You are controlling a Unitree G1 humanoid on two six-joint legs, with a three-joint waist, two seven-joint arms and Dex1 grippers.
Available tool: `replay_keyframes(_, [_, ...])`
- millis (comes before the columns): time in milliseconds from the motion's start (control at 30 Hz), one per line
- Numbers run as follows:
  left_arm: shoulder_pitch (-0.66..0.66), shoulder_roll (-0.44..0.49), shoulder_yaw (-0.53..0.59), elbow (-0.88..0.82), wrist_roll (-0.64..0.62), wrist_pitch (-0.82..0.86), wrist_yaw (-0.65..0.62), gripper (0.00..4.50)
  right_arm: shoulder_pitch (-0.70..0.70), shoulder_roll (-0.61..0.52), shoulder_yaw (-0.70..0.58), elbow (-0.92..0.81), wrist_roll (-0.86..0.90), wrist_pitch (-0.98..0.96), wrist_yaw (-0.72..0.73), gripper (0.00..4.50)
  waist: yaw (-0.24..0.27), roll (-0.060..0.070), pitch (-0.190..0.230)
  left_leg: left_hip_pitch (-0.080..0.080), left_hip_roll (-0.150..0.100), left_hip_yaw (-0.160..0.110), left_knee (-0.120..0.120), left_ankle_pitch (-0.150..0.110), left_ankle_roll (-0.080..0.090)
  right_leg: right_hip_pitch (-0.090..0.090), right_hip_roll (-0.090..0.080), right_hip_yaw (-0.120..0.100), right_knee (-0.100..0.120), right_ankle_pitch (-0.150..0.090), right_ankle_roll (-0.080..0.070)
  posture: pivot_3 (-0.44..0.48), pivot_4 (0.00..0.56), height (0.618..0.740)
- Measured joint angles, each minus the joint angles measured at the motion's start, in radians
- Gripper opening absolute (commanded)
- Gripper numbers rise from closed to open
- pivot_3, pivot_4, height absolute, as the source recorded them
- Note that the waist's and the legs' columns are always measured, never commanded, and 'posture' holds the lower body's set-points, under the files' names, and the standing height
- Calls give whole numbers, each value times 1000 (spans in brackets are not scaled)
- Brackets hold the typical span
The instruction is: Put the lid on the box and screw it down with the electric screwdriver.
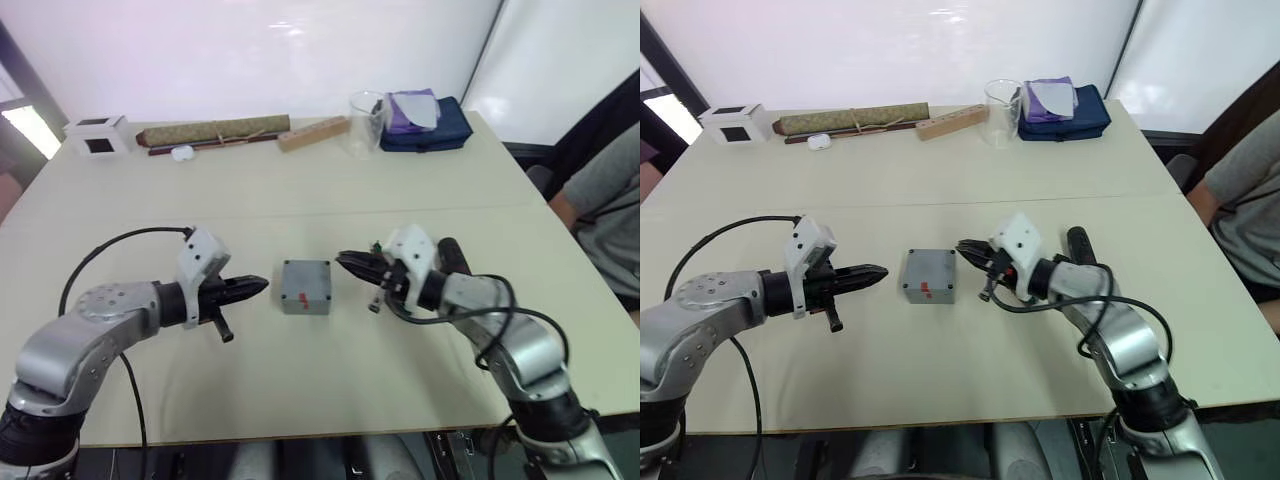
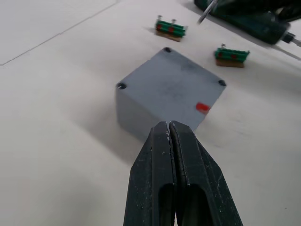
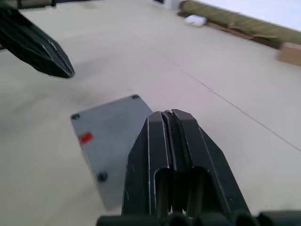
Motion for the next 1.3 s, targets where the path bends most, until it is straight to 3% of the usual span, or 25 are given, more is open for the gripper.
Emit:
replay_keyframes(533, [-7, -22, 37, -76, -132, 54, 106, 0, -37, 8, 27, 58, -28, 0, 20, 28, 6, 0, 0, -2, -1, 0, 1, 0, 0, -2, -1, 0, 0, 0, 0, 0, 150, 740])
replay_keyframes(1300, [-51, -13, 4, -77, -152, 65, 109, 0, -19, 7, 12, 79, -69, -2, 3, 28, 5, 0, 0, -2, -1, 1, 1, 0, 0, -2, -1, 0, 0, 0, 0, 0, 150, 740])
